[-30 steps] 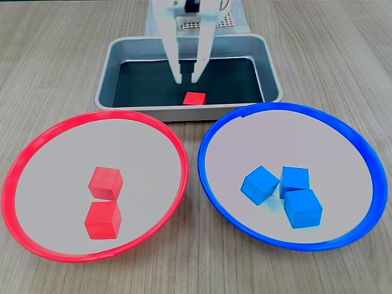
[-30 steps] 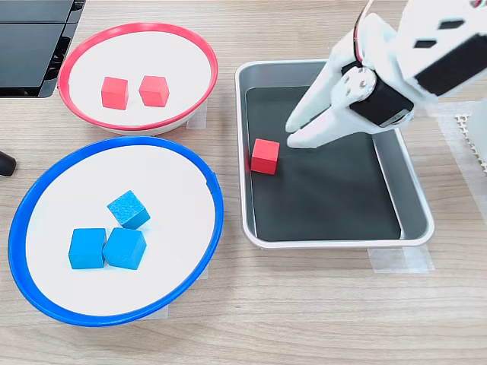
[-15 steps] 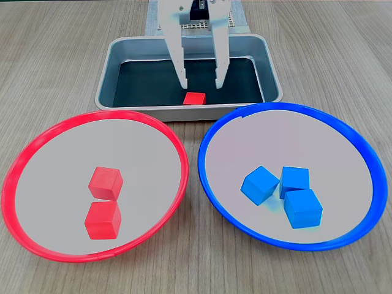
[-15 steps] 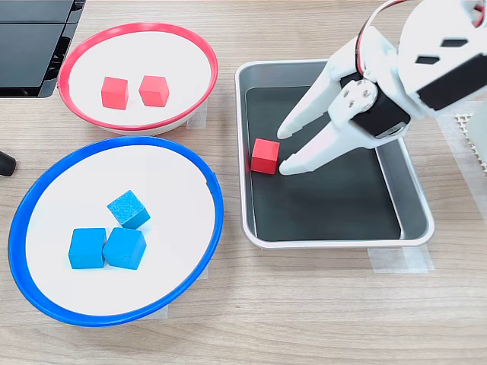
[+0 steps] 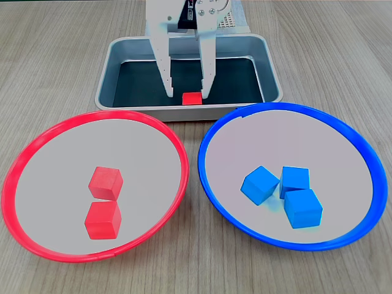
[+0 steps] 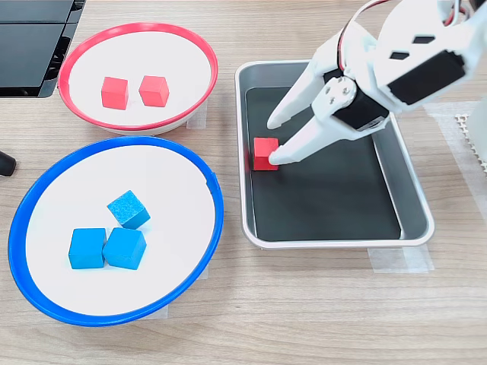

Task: Move six blocks tray to matching dishes

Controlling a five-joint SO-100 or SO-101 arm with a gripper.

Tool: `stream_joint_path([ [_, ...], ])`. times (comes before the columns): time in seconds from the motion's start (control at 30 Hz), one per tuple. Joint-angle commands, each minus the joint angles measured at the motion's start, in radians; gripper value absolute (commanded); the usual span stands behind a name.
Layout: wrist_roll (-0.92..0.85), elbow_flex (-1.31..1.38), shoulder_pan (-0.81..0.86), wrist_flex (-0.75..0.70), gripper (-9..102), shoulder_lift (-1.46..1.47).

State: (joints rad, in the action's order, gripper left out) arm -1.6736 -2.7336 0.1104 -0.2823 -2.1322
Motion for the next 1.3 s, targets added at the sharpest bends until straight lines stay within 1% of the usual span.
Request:
stream_joint_path([
  [0.0,-0.002,0.040,0.008,0.031,18,0.018],
  [0.4,-0.021,0.057,0.014,0.075,16,0.109],
  [0.5,-0.038,0.058,0.003,0.084,11,0.114],
  [0.53,-0.057,0.058,-0.002,0.087,6,0.114],
  [0.6,-0.089,0.058,-0.008,0.089,0,0.106],
  [0.67,-0.106,0.044,-0.014,0.084,0,0.077],
  [0.7,-0.117,0.038,-0.018,0.060,0,0.058],
  [0.73,-0.127,0.043,-0.034,-0.064,0,0.011],
  [0.77,-0.106,0.092,-0.054,-0.273,0,-0.021],
  [0.8,-0.061,0.140,-0.077,-0.420,0,-0.029],
  [0.87,0.081,0.265,-0.135,-0.710,0,-0.021],
  [0.9,0.213,0.379,-0.187,-0.910,0,0.003],
  [0.93,0.354,0.486,-0.232,-1.060,0,0.038],
  [0.97,0.486,0.577,-0.259,-1.140,0,0.069],
  [1.0,0.733,0.733,-0.279,-1.193,0,0.135],
  [1.03,0.868,0.833,-0.255,-1.189,0,0.184],
  [1.1,1.032,0.985,-0.192,-1.166,0,0.259],
  [1.2,1.186,1.173,-0.078,-1.112,0,0.359],
  [1.23,1.227,1.227,-0.040,-1.078,0,0.390],
  [1.27,1.289,1.284,0.017,-1.000,0,0.433],
])
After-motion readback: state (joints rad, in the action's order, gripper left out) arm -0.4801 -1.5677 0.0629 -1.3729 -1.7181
